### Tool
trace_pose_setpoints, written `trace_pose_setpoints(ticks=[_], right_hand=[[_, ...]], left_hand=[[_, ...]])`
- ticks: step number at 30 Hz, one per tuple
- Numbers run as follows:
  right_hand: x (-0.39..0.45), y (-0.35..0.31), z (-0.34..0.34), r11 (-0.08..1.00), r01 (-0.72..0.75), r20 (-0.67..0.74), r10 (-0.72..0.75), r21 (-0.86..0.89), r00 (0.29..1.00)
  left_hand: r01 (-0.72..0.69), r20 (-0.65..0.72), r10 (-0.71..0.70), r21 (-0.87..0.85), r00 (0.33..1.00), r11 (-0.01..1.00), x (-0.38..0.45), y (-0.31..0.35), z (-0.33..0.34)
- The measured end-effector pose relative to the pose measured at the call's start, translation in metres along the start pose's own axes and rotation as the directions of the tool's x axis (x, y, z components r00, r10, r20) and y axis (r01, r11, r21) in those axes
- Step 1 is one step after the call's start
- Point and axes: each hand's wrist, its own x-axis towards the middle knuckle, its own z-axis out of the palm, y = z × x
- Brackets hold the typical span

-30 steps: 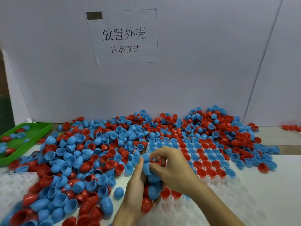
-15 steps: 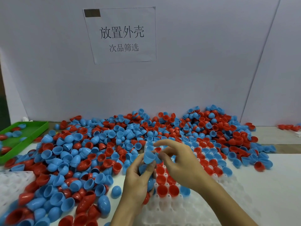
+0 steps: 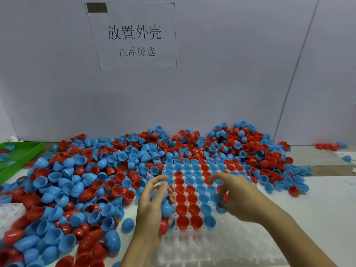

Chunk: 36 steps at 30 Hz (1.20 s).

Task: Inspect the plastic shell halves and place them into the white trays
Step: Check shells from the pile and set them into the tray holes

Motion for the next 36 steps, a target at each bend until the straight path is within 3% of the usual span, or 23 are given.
trace_pose_setpoints(ticks=[3, 6, 9, 12, 16, 18, 23, 26, 31, 36], right_hand=[[-0.008, 0.002, 0.015, 0.988, 0.010, 0.081, 0.002, -0.153, 0.997], [-0.010, 0.001, 0.024, 0.982, 0.045, 0.077, -0.031, -0.184, 0.997], [-0.008, 0.000, 0.015, 0.984, 0.056, 0.068, -0.045, -0.167, 0.997], [-0.005, -0.011, 0.005, 0.980, 0.111, -0.066, -0.124, -0.164, 0.990], [-0.004, -0.043, 0.017, 0.947, 0.264, -0.096, -0.250, 0.184, 0.963], [-0.003, -0.054, 0.032, 0.922, 0.296, -0.106, -0.277, 0.248, 0.955], [0.003, -0.058, 0.046, 0.905, 0.288, -0.260, -0.210, 0.313, 0.943], [0.009, -0.053, 0.037, 0.922, 0.281, -0.349, -0.179, 0.267, 0.920], [0.024, -0.047, 0.032, 0.932, 0.273, -0.364, -0.175, 0.237, 0.915], [0.033, -0.048, 0.042, 0.932, 0.249, -0.382, -0.136, 0.264, 0.914]], left_hand=[[0.101, 0.047, -0.092, -0.253, 0.995, 0.962, 0.001, 0.000, -0.002], [0.133, 0.082, -0.112, -0.337, 0.990, 0.932, 0.000, 0.000, -0.004], [0.153, 0.079, -0.135, -0.315, 0.988, 0.937, -0.002, 0.002, -0.003], [0.153, 0.068, -0.141, -0.242, 0.988, 0.958, -0.001, 0.000, 0.000], [0.113, 0.060, -0.108, -0.085, 0.992, 0.990, 0.001, -0.004, 0.001], [0.103, 0.054, -0.100, -0.057, 0.994, 0.993, 0.001, -0.004, 0.001], [0.104, 0.026, -0.102, -0.073, 0.994, 0.992, 0.000, -0.003, 0.003], [0.126, 0.055, -0.123, -0.066, 0.991, 0.990, -0.001, -0.002, 0.001], [0.167, 0.128, -0.167, 0.008, 0.978, 0.986, -0.001, -0.003, 0.002], [0.221, 0.200, -0.203, -0.067, 0.958, 0.973, 0.000, -0.003, 0.004]])
